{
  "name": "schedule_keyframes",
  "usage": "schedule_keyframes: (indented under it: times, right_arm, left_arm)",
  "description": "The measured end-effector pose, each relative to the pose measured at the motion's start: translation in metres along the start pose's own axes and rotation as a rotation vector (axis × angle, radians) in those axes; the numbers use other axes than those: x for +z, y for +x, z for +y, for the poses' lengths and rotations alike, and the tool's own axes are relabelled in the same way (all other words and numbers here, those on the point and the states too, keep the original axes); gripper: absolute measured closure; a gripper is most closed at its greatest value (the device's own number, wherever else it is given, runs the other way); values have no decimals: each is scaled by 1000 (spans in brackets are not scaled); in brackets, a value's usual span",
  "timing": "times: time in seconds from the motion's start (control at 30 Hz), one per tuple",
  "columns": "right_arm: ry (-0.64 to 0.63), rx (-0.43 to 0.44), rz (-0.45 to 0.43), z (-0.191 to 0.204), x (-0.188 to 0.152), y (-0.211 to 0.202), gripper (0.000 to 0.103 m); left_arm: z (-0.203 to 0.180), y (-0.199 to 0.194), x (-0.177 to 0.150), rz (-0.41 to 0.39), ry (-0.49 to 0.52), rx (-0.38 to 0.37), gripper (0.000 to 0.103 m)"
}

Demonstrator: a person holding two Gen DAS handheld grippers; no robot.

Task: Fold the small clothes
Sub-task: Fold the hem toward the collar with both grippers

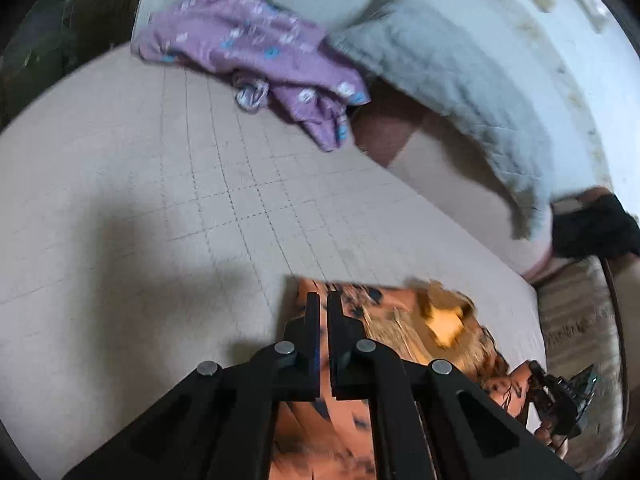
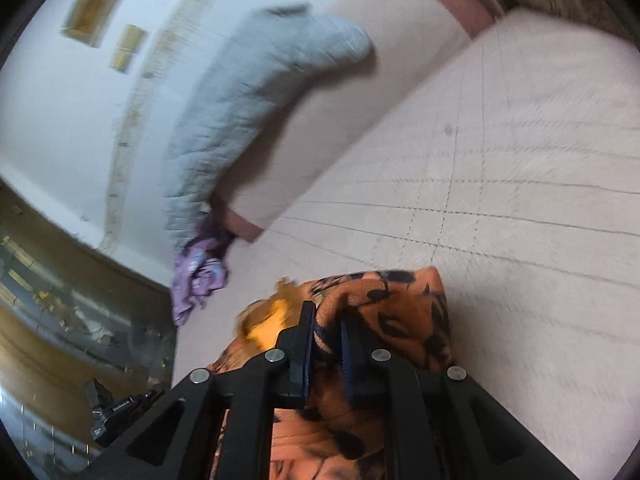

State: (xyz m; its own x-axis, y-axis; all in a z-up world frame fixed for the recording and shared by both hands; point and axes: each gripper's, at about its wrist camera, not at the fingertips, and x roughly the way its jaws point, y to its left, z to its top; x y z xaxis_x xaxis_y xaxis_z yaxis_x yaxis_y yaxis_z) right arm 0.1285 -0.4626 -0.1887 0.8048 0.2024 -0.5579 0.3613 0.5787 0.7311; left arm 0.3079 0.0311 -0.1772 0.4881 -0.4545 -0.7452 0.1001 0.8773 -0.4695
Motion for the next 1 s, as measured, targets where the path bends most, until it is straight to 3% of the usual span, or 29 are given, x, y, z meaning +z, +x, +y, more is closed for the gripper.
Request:
schedule_keyframes:
  times: [0.07,0.13,0.3,0.4,0.47,0.57,0.63,0.83,1.0]
  right_arm:
    - [34,-12,22,-9,13,31,91]
    - [112,38,62,-24,26,55,91]
    - [304,121,91,-61,35,85,90]
    - [313,130,75,-67,29,86,90]
    - [298,124,60,-65,27,77,90]
    - [251,94,37,-57,21,71,89]
    - [254,90,24,-58,16,66,89]
    - [263,82,15,-61,8,51,88]
    - [217,93,48,-48,13,51,87]
  left_arm:
    - [7,24,10,22,-38,11,100]
    - [13,35,11,31,-70,11,100]
    - [39,2,-15,-1,-194,26,100]
    - [53,-22,-49,9,-252,35,100]
    - [53,-27,-67,45,-247,54,100]
    - [41,-29,-78,71,-206,12,100]
    - [33,-29,-77,75,-191,-14,100]
    - [17,-18,-66,130,-185,-187,98]
    - [11,16,-47,165,-200,-186,97]
